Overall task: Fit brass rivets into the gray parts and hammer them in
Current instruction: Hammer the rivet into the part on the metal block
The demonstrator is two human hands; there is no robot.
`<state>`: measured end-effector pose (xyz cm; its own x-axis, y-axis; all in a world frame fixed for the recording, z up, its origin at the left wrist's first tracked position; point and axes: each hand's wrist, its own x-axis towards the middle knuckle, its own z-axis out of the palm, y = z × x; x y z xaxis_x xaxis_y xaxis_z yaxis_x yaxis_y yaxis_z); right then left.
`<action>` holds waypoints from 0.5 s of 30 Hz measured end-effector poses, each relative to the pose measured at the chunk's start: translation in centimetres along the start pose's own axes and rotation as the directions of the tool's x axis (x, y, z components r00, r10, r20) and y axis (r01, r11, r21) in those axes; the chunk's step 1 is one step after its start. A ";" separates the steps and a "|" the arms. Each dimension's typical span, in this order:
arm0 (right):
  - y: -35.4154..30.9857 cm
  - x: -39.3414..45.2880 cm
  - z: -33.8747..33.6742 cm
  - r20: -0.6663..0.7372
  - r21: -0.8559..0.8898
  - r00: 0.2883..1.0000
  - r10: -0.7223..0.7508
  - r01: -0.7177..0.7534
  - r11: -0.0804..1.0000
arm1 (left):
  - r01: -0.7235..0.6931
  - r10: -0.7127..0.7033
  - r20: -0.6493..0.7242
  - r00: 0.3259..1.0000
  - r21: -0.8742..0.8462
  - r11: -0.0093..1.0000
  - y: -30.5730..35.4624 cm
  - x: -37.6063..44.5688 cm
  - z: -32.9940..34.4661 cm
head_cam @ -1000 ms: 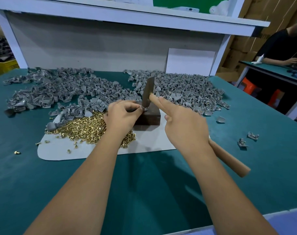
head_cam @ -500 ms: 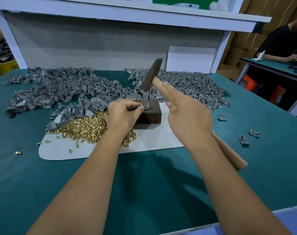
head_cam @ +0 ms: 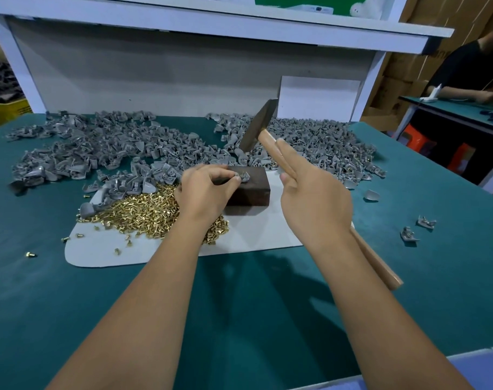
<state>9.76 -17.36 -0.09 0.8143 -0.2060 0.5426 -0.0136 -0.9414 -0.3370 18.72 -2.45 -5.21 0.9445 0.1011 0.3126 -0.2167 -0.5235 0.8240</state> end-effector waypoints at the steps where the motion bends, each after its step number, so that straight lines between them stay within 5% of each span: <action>1: 0.0 -0.1 0.1 0.007 -0.037 1.000 -0.022 0.022 0.999 | 0.000 0.000 0.002 1.000 0.000 1.000 0.0 0.0 0.0; 5: 0.8 -0.2 -0.2 0.102 -0.140 0.990 -0.101 0.115 0.984 | 0.001 -0.001 0.016 1.000 -0.011 1.000 0.3 -0.1 -0.3; 11: 1.1 1.3 0.3 0.017 0.112 0.998 0.061 -0.063 0.992 | 0.000 0.000 0.015 1.000 -0.009 1.000 0.4 -0.2 -0.4; 15: 1.4 2.3 1.3 0.050 0.075 0.985 0.167 -0.170 0.982 | 0.019 -0.018 0.023 1.000 -0.025 1.000 0.3 -0.1 -0.4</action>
<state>12.40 -18.85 -0.29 0.8285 -0.3468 0.4396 -0.1084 -0.8696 -0.4817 18.49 -2.27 -4.76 0.9537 0.0913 0.2867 -0.2050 -0.5000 0.8414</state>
